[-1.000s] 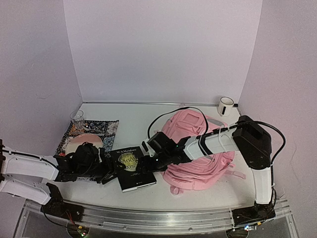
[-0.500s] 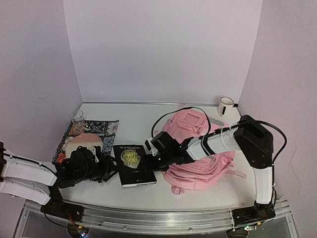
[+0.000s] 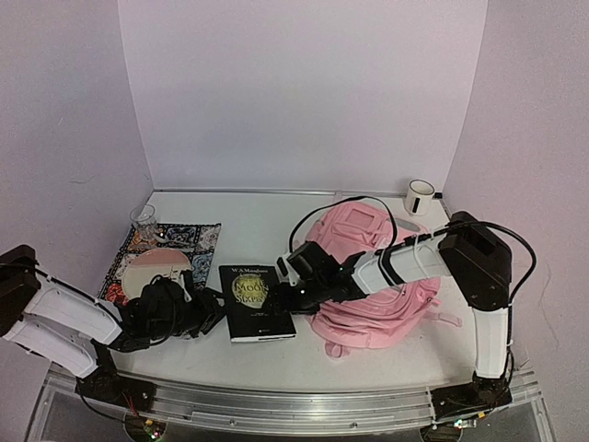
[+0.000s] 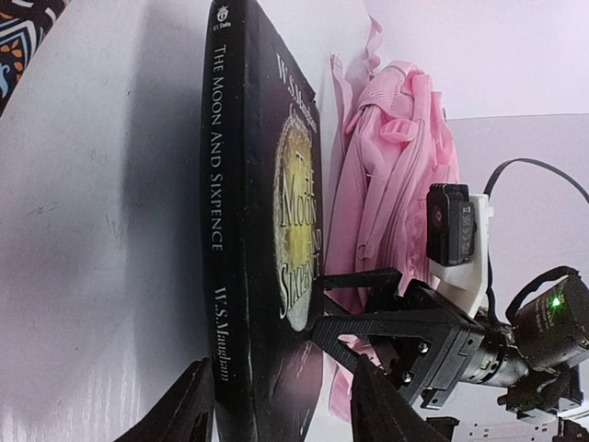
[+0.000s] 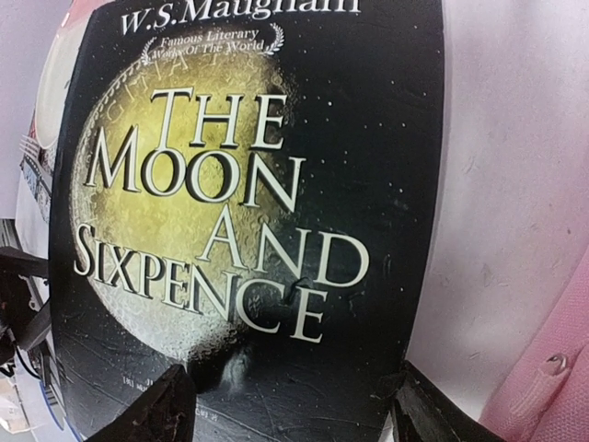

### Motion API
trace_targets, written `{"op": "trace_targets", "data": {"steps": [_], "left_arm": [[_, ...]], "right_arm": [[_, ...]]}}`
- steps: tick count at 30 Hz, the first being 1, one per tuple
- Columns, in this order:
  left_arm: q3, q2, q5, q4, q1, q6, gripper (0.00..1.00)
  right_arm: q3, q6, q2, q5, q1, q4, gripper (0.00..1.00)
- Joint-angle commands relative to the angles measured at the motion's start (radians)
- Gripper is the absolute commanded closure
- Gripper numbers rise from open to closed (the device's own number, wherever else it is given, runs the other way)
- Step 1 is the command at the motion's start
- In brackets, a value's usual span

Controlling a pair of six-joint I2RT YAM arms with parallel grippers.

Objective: Pack the student bag
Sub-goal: Pick up the book at the center of the board.

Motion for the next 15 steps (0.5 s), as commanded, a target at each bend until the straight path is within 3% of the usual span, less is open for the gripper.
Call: {"op": "trace_targets", "data": {"steps": [1, 5, 11, 15], "left_arm": [[0.115, 0.041, 0.131, 0.352, -0.053, 0.008, 0.49], [0.121, 0.074, 0.131, 0.369, -0.055, 0.032, 0.55], [0.053, 0.116, 0.057, 0.367, -0.055, -0.030, 0.79], [-0.018, 0.137, 0.024, 0.367, -0.056, -0.068, 0.83]], "right_arm": [[0.014, 0.023, -0.010, -0.271, 0.063, 0.158, 0.30], [0.022, 0.024, -0.015, -0.314, 0.062, 0.174, 0.30], [-0.024, 0.023, -0.062, -0.249, 0.051, 0.176, 0.35], [-0.048, 0.023, -0.086, -0.229, 0.044, 0.168, 0.40]]}}
